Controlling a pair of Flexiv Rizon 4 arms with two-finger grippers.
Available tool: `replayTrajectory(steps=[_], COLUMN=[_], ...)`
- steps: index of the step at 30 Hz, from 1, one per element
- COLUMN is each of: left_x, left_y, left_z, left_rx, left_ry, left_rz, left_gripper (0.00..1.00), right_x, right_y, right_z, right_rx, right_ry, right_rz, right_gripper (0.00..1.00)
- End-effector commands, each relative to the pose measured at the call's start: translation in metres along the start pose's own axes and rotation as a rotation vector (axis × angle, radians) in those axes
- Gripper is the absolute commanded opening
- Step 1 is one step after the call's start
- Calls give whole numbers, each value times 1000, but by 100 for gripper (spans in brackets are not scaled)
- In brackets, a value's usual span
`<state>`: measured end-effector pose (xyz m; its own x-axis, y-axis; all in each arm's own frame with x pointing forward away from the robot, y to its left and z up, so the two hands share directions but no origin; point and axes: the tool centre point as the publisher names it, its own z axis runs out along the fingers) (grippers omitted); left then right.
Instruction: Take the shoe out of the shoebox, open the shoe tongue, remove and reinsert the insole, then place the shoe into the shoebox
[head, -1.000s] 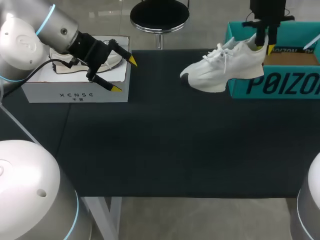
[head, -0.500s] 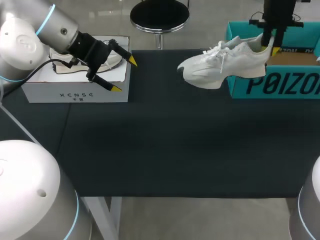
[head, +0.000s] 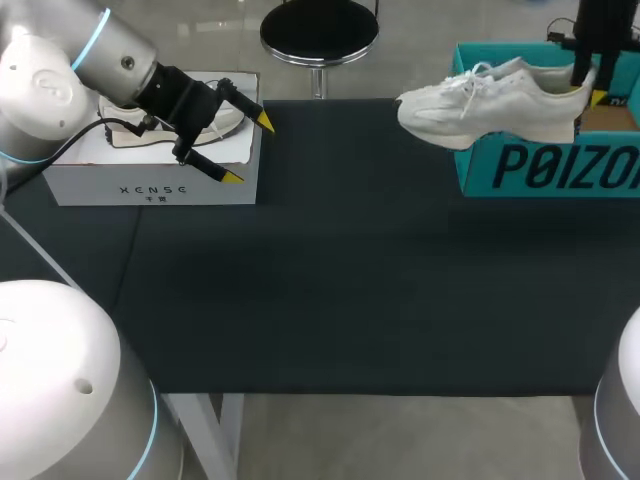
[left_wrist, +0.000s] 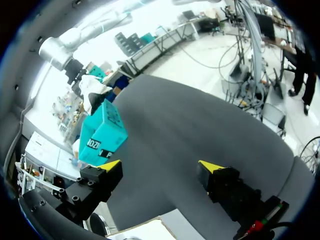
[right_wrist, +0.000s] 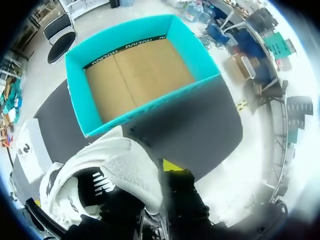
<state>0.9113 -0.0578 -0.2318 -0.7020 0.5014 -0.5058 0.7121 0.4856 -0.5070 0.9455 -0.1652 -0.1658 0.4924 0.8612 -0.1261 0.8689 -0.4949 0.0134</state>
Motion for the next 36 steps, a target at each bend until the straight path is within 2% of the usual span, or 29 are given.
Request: replayTrajectory(steps=[1, 6, 9, 18, 21, 24, 36], left_x=[-1, -1, -1, -1, -1, -1, -1], left_y=[0, 0, 0, 0, 0, 0, 0], left_z=[0, 0, 0, 0, 0, 0, 0], left_rx=[-3, -3, -3, -3, -3, -3, -3], left_ry=[3, 3, 3, 3, 3, 3, 3], left_rz=[1, 1, 1, 1, 1, 1, 1], left_gripper=[100, 100, 100, 100, 100, 100, 100], right_x=[-23, -42, -51, -62, -65, -68, -69], right_y=[20, 43, 60, 95, 106, 117, 118], right_z=[-2, 2, 5, 9, 12, 17, 18], right_rx=[3, -27, -65, -143, -153, -128, -121], right_ry=[-10, -12, -50, -67, -82, -90, -80], right_rz=[29, 77, 108, 159, 167, 187, 188], right_gripper=[0, 0, 0, 0, 0, 0, 0])
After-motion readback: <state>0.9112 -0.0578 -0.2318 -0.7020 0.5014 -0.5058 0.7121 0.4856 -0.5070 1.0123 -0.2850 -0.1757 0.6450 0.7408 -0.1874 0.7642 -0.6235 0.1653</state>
